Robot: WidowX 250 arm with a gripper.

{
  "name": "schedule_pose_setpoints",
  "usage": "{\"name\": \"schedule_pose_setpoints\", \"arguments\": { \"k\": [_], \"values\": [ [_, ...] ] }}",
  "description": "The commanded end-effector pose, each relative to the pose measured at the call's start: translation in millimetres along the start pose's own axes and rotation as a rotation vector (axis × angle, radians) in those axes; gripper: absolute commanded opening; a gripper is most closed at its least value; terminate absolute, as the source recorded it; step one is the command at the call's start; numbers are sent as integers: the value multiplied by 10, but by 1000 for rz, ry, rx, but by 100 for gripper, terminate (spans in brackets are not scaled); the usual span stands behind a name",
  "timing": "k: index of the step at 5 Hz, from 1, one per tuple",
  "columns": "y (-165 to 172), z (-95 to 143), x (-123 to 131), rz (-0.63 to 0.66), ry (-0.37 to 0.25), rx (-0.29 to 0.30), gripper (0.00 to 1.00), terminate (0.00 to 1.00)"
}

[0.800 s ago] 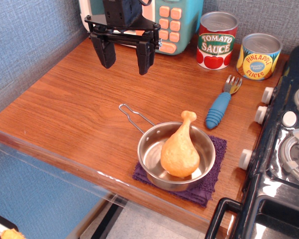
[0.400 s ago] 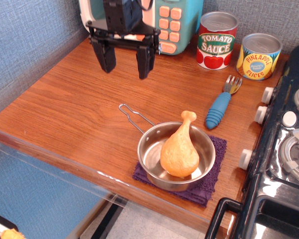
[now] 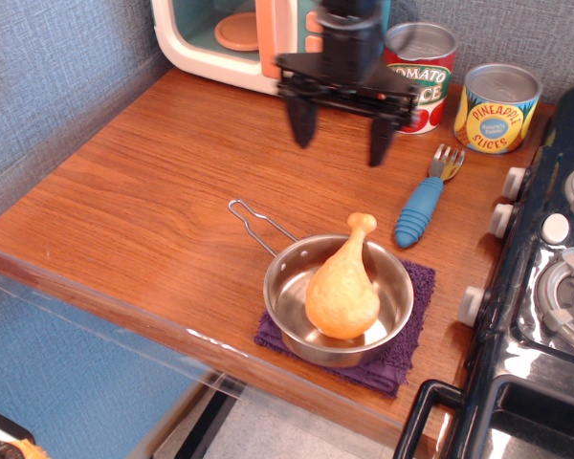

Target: Move the fork to the left edge of the table

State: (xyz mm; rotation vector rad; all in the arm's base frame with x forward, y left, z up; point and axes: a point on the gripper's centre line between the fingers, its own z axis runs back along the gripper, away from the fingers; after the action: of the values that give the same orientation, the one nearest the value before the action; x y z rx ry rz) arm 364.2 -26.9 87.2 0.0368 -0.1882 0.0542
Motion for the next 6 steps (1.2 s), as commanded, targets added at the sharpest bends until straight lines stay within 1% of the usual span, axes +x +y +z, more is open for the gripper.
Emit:
{"name": "schedule_pose_setpoints", "arguments": {
  "k": [1,2,4,5,6],
  "values": [
    [-468,-245,336,-39,-3,19,100,0],
    [-551,-457,351,-19,48,6,100,0],
    [-686,-603,323,-23,110,-21,100,0],
    [-719,-633,307,10,132,-53,0,0],
    [-719,-638,314,5,139,-56,0,0]
  ]
}}
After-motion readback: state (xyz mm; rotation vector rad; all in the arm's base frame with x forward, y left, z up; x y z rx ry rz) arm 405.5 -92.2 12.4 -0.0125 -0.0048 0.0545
